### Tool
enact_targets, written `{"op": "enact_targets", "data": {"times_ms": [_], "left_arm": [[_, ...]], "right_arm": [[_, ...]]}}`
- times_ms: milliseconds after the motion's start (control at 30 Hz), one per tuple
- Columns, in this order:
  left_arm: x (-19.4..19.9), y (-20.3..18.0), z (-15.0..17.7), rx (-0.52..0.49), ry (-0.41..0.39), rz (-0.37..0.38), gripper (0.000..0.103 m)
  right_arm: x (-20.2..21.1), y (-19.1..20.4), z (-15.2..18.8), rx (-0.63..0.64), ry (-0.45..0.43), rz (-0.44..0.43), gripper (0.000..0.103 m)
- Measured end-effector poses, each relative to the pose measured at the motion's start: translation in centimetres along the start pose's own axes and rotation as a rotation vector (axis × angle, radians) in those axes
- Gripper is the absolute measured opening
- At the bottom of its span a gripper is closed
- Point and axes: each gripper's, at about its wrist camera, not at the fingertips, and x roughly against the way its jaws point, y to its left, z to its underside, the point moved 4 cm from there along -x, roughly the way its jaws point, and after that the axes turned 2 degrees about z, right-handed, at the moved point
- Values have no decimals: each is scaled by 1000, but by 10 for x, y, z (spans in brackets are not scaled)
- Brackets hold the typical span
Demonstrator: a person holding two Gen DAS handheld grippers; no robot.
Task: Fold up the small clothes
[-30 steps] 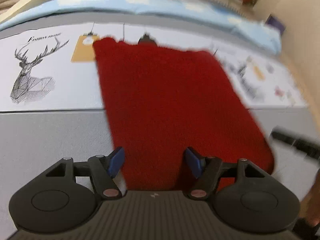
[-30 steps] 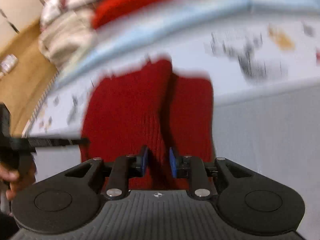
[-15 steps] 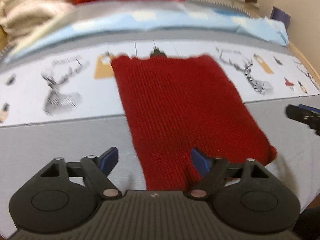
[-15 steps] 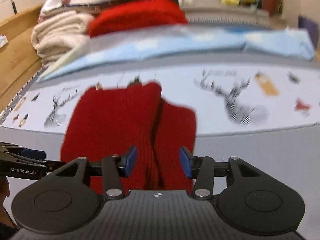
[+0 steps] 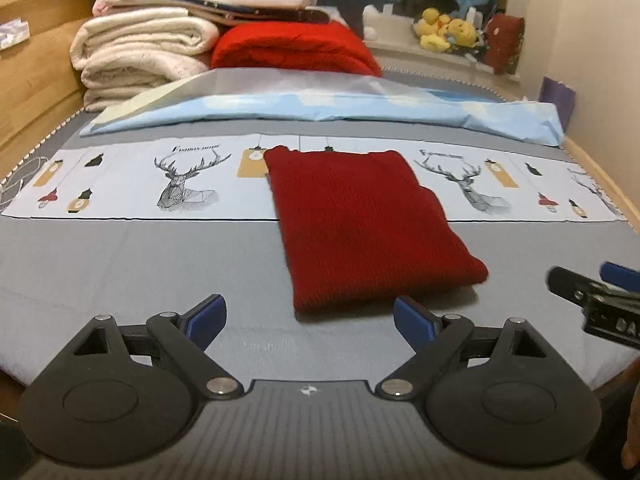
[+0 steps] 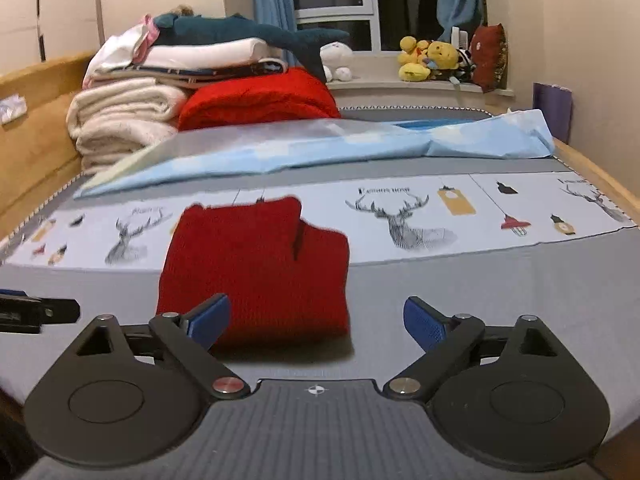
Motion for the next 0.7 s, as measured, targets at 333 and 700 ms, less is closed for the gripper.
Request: {"op": "enact_targets", "data": {"times_ms": [333, 700], "left_arm": [[-11, -6, 41, 68, -4, 7, 93], [-14, -12, 37, 42, -41, 32, 93]], "right_arm": [[5, 19, 22, 29, 52, 0, 95], [-2, 40, 27, 100, 53, -20, 95]]}}
